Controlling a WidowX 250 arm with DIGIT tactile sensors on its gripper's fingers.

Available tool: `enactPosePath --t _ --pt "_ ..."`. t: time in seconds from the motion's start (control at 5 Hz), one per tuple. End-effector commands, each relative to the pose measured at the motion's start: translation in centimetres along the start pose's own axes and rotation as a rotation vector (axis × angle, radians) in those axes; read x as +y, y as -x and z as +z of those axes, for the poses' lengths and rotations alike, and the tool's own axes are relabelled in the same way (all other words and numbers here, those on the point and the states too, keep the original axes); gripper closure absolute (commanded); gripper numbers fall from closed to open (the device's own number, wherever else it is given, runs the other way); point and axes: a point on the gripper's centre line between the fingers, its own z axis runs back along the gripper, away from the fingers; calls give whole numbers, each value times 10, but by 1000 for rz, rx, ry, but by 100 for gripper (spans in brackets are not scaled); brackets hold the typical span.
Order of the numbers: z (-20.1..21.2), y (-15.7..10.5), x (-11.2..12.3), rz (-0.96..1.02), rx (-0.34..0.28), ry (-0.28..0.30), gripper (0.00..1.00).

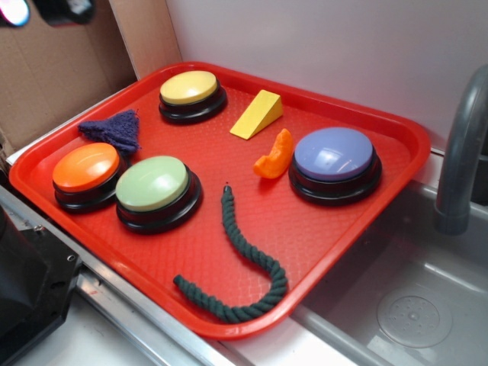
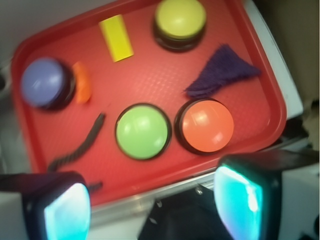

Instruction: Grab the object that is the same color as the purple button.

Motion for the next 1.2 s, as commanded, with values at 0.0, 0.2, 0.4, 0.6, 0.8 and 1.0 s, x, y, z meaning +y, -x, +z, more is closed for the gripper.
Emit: enactPosePath --t 0.0,0.2,0.4,0.6,0.8,1.0 --pt "-69 -47 42 368 -145 -74 0" --pt "-101 -60 56 415 -199 -124 0" --pt "-128 -75 77 486 -265 -187 0" --pt "-144 -87 95 489 -282 -256 0" --pt "-158 -90 103 474 -226 -186 0" --pt "-166 -88 107 443 -217 -129 0"
